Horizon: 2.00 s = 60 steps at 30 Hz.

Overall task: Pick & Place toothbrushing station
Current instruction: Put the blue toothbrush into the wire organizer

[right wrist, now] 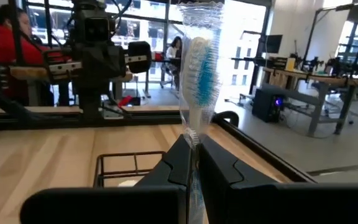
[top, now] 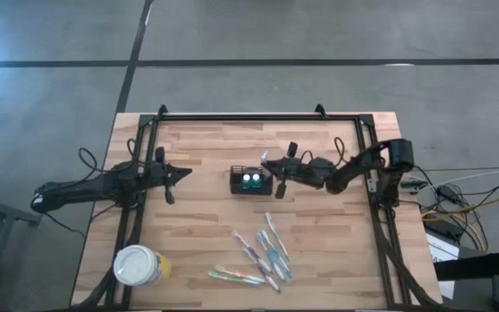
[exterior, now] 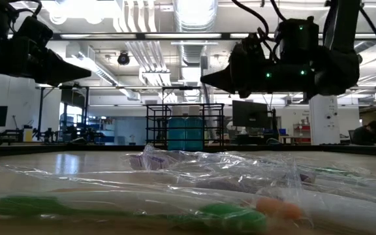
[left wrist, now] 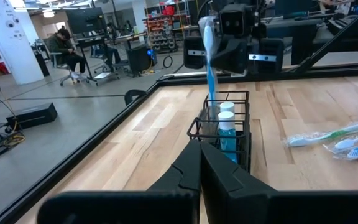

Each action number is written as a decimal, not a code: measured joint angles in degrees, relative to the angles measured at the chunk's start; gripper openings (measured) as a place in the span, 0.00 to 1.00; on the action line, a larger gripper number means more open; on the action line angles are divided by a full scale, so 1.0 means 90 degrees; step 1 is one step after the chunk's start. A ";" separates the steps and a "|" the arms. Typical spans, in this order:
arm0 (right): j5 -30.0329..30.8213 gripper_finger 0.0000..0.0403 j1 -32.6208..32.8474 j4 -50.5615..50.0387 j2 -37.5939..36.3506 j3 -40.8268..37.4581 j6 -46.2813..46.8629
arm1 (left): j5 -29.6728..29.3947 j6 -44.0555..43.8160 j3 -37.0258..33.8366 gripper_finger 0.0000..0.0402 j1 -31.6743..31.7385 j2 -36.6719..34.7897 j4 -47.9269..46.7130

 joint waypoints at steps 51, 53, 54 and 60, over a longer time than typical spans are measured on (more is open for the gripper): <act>0.0564 0.14 0.0315 -0.0103 0.0713 0.0134 0.0903 | -0.0002 -0.0300 -0.0002 0.01 -0.0001 0.0032 0.0006; 0.0568 0.19 0.0313 -0.0103 0.0695 0.0126 0.0898 | -0.0002 -0.0305 -0.0002 0.01 -0.0001 0.0032 0.0005; 0.0570 0.21 0.0313 -0.0099 0.0686 0.0126 0.0890 | -0.0002 -0.0308 -0.0002 0.01 0.0000 0.0032 0.0006; 0.0556 0.32 0.0362 -0.0369 0.0387 0.0080 0.0818 | -0.0002 -0.0334 -0.0002 0.01 -0.0002 0.0032 0.0004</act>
